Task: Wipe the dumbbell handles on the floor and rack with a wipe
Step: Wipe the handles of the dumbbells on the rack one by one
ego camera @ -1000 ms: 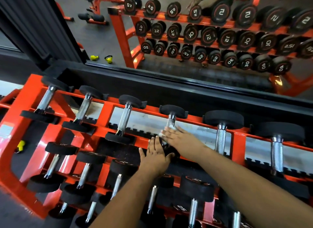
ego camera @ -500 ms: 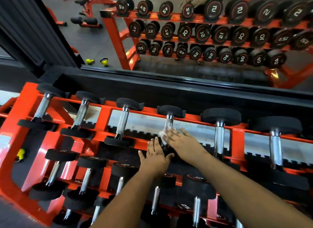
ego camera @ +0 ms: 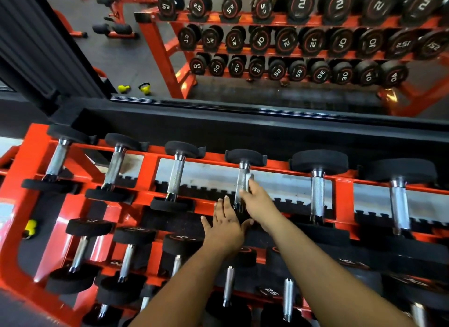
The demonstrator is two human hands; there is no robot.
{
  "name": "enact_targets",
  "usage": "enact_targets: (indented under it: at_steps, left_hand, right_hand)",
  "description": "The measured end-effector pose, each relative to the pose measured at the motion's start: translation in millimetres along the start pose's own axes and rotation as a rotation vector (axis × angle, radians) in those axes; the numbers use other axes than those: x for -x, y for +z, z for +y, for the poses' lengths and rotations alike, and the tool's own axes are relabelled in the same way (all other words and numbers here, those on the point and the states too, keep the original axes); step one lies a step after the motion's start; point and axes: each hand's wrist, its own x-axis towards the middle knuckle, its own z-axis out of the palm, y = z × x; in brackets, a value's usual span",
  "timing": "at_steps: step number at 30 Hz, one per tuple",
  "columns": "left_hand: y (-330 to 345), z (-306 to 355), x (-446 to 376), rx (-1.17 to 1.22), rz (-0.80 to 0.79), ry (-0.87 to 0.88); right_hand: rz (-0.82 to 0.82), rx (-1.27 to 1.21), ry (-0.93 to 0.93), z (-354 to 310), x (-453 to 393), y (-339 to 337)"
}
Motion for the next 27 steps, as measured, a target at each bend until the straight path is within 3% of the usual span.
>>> enact_targets:
  at_steps: [3,8,12,14,18,22,25,27]
  left_hand:
    - [1,-1,-1,0.01,0.014,-0.012]
    - [1,2,1,0.008,0.025,-0.004]
    - [1,3,2,0.007,0.039,-0.007]
    - [0,2,2,0.009,0.029,-0.009]
    - [-1,2,2,0.013,0.018,-0.009]
    - [-1,3,2,0.016,0.019,-0.009]
    - [-3,3,3,0.022,0.012,-0.012]
    - [-1,2,2,0.02,0.015,-0.008]
  right_hand:
    - [0.055,-0.256,0.101,-18,-21,0]
    - [-0.107,-0.24,0.202,4,-7,-8]
    - [-0.026,-0.697,0.289,-16,-38,-16]
    - [0.015,-0.757,0.316,-22,-46,-11]
    - [-0.058,-0.608,0.307,-17,-35,-14]
    - [0.036,-0.613,0.259,-20,-42,-15]
    - [0.17,-0.279,0.194,-14,-22,0]
    - [0.281,-0.036,-0.015,-1,-3,0]
